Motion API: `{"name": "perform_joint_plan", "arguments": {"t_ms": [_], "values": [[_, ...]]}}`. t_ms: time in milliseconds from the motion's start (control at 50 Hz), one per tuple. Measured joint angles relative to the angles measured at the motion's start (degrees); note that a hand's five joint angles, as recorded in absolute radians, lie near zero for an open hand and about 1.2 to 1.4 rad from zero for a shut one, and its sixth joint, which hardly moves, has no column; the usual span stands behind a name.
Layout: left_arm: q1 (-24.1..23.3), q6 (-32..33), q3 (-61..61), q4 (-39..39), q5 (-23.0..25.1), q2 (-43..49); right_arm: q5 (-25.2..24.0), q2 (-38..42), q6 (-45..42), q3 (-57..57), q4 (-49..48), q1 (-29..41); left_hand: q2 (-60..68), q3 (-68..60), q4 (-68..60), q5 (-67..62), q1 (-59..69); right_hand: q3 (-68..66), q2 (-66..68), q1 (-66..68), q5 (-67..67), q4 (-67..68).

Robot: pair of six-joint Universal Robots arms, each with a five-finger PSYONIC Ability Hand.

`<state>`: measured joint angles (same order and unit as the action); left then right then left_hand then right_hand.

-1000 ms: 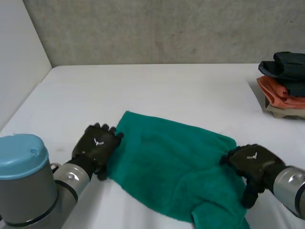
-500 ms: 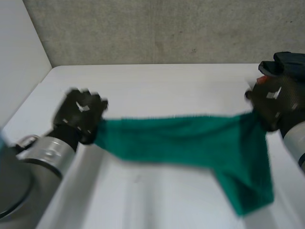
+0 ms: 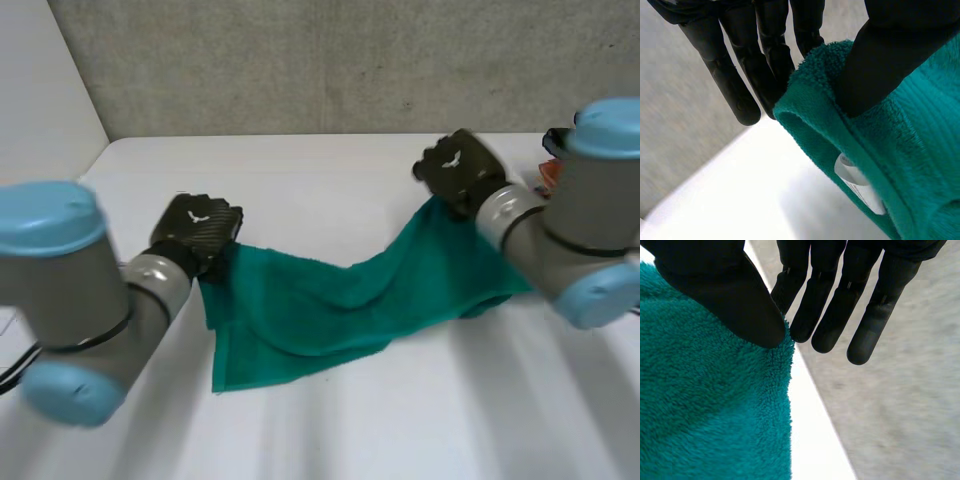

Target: Fold the laundry.

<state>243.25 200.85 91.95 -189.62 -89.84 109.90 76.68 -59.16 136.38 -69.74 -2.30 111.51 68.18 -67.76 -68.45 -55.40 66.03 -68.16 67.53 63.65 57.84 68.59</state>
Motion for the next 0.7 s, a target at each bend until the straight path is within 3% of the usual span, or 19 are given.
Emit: {"name": "perform_joint_plan", "arguments": {"t_ms": [20,40,80,140,200,300,460,540,700], "values": [[0.1,0.0,-1.7,0.0,0.0,2.2,0.0,2.0,0.0,1.3,-0.1,0.3,0.0,0.0,0.0,0.0,0.0,0.0,0.0,0.0,0.0,0.0],[0.2,0.1,-3.8,0.0,-0.1,4.8,0.2,4.7,0.0,3.1,-0.2,0.6,-10.6,9.4,10.0,7.4,-9.0,0.0,0.0,0.0,0.0,0.0],[0.3,0.1,-6.8,-0.1,-0.1,8.0,0.4,7.7,0.0,5.3,-0.5,0.9,-19.9,19.3,20.2,17.2,-20.4,2.4,-2.2,-0.7,-1.7,-2.0],[0.4,0.2,-13.5,0.0,-1.0,13.6,2.0,14.3,0.2,10.6,-1.8,1.8,-43.2,42.6,43.9,40.9,-44.2,33.3,-33.8,-31.0,-33.9,-33.6],[0.4,0.2,-18.2,0.1,-3.4,16.3,5.1,17.1,0.5,13.6,-3.3,2.5,-53.4,53.1,54.2,51.2,-52.9,53.5,-53.5,-49.9,-53.5,-53.9],[0.0,0.2,-20.3,0.1,-8.4,15.3,11.9,14.6,2.1,14.1,-5.1,2.9,-55.5,55.1,56.3,52.7,-54.0,56.2,-55.6,-50.9,-55.2,-56.6],[-0.3,0.7,-11.2,-0.2,-9.8,5.9,14.6,3.8,5.1,7.1,-0.8,2.2,-55.4,55.0,56.1,52.6,-53.7,56.2,-55.6,-50.9,-55.2,-56.6],[-0.1,2.8,-0.2,-0.4,-5.4,-0.5,13.9,-1.6,6.0,2.3,7.9,-0.8,-51.2,50.8,51.4,48.3,-48.6,56.2,-55.6,-50.9,-55.2,-56.6],[0.5,7.3,11.2,-2.3,5.4,-2.8,10.7,-2.9,6.3,-2.3,18.3,-8.8,-49.8,49.4,49.8,46.6,-47.3,53.0,-52.2,-49.0,-52.2,-53.4]]}}
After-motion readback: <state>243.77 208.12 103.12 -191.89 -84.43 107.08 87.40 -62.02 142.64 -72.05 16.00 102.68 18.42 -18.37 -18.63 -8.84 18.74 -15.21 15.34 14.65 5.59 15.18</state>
